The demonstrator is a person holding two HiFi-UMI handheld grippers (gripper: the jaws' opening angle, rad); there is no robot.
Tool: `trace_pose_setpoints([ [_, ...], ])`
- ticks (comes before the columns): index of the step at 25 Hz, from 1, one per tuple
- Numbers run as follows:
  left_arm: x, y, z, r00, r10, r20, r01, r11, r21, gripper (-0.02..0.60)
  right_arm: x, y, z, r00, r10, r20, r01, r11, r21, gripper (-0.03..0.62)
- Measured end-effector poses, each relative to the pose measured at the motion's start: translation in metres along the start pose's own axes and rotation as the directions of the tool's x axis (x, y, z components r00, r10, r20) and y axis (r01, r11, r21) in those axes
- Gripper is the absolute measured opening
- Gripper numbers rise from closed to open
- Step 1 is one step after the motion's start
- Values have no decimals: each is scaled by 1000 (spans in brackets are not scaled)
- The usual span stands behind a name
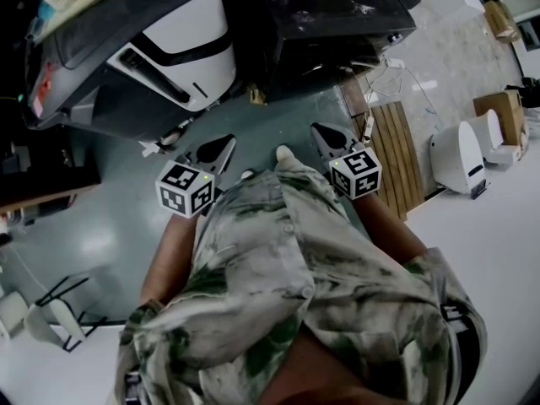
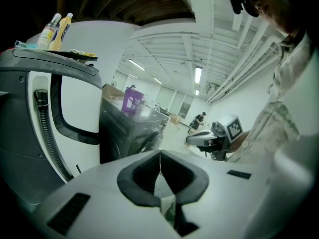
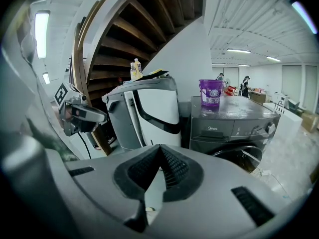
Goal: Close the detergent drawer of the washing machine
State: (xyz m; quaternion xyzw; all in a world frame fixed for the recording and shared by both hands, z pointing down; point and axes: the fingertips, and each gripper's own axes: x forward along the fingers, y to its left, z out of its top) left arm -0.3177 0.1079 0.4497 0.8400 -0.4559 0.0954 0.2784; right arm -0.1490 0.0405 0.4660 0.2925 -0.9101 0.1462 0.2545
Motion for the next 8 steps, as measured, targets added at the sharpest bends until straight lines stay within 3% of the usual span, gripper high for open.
trace_pose_setpoints([
  [8,30,-3,14,1000,9,-5,-9,1000,-6,25,2,-35,1,1000,13,-13,-13,1000,12,21],
])
